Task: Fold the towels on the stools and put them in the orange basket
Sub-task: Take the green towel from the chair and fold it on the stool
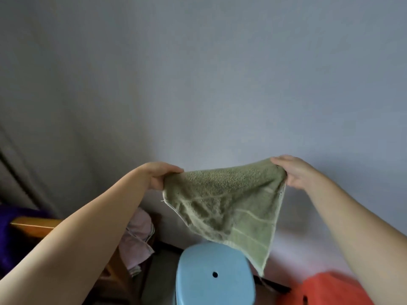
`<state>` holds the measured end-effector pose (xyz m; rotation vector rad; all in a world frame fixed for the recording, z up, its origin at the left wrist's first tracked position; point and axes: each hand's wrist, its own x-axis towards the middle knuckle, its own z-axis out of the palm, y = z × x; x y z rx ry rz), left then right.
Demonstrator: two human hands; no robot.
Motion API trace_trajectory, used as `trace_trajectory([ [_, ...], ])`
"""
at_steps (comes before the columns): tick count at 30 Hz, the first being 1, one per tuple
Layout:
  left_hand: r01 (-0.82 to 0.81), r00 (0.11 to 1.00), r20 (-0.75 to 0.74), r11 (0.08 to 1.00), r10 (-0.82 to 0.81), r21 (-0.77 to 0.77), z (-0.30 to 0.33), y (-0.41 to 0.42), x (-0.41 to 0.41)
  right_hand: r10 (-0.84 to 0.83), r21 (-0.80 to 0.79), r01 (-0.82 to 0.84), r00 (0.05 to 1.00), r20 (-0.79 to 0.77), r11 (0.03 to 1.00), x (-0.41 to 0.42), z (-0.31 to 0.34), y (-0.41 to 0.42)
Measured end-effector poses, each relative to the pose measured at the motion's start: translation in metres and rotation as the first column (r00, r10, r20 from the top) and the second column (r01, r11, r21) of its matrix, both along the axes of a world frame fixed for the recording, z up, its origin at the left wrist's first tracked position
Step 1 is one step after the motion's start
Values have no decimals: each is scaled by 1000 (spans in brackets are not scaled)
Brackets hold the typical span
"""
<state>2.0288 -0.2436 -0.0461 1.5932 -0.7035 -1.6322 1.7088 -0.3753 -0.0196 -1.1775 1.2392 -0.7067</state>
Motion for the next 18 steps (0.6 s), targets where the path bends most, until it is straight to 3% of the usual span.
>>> trace_trajectory([
  [5, -58, 998, 4, 997, 58, -52, -15, -2, 1, -48, -117, 36, 993, -106, 993, -30, -18, -18],
  [11, -191, 973, 109, 977, 201, -98, -32, -7, -11, -35, 35, 31, 990, 136, 999, -47, -22, -23],
  [14, -381, 924, -108, 914, 368, -143, -35, -7, -13, 27, 83, -47, 973, 229, 995, -56, -20, -20],
  [18, -595, 747, -478, 785, 461, -174, -45, -4, -10, 77, 47, -98, 941, 330, 994, -54, -11, -15],
])
